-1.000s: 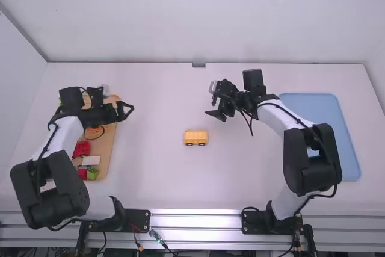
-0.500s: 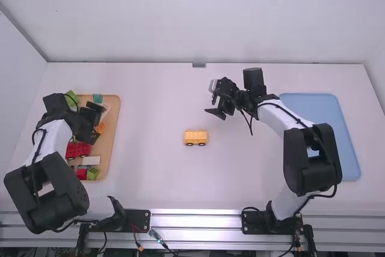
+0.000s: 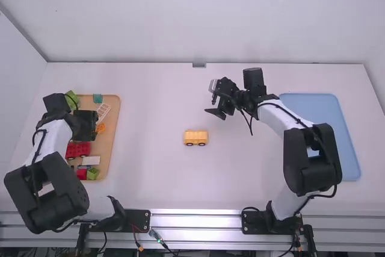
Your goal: Assemble lego blocks to make yellow taxi
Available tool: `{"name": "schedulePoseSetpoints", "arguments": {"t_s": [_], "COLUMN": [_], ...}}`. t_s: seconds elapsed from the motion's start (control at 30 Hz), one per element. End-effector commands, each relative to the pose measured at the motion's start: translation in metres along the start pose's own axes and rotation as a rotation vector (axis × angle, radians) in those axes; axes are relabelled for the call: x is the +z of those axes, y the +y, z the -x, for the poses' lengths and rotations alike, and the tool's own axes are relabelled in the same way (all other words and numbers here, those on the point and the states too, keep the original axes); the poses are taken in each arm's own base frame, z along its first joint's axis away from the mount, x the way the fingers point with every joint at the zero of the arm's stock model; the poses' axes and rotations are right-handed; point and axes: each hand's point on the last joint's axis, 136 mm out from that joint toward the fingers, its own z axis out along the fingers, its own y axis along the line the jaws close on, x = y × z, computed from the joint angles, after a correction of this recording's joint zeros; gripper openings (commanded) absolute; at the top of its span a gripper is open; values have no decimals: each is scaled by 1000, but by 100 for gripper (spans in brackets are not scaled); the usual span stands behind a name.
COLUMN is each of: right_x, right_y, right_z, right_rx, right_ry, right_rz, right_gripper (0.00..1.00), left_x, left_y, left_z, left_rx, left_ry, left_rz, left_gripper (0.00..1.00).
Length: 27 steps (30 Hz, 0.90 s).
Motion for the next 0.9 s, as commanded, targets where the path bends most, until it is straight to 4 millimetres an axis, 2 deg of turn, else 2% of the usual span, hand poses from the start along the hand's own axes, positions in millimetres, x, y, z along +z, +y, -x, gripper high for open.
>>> {"name": "schedulePoseSetpoints", "arguments": {"t_s": [0.0, 0.03, 0.07, 0.13, 0.27, 0.37, 0.47, 0.53, 0.63, 0.73, 0.77, 0.87], "right_x": [2, 2, 2, 2, 2, 2, 2, 2, 2, 2, 2, 2], "right_y": [1, 0, -2, -3, -5, -6, -8, -9, -9, -9, -8, -8], "right_z": [-1, 0, 1, 2, 4, 5, 6, 7, 7, 7, 7, 6], "right_rx": [36, 44, 62, 60, 49, 44, 35, 32, 30, 31, 32, 36], "right_ry": [-5, -7, -12, -16, -22, -26, -31, -33, -35, -34, -33, -31], "right_rz": [5, 2, -4, -8, -16, -19, -26, -29, -30, -29, -28, -26], "right_gripper": [99, 99, 99, 99, 99, 99, 99, 99, 99, 99, 99, 99], "left_x": [-3, -3, -3, -3, -12, -19, -21, -21, -13, 3, 11, 24], "left_y": [4, 4, 2, -2, 10, 8, -1, -4, -5, -5, -3, 6], "left_z": [3, 3, 5, 8, 22, 25, 30, 31, 23, 17, 15, 12], "left_rx": [-84, -95, -96, -108, -229, -233, -259, -275, -287, -319, -338, -397], "left_ry": [-25, -26, -30, -48, -146, -156, -177, -184, -155, -137, -133, -138], "left_rz": [20, 18, 12, -2, 79, 106, 155, 207, 307, 367, 385, 429], "left_gripper": [87, 84, 77, 72, 72, 75, 85, 84, 90, 89, 88, 75]}}
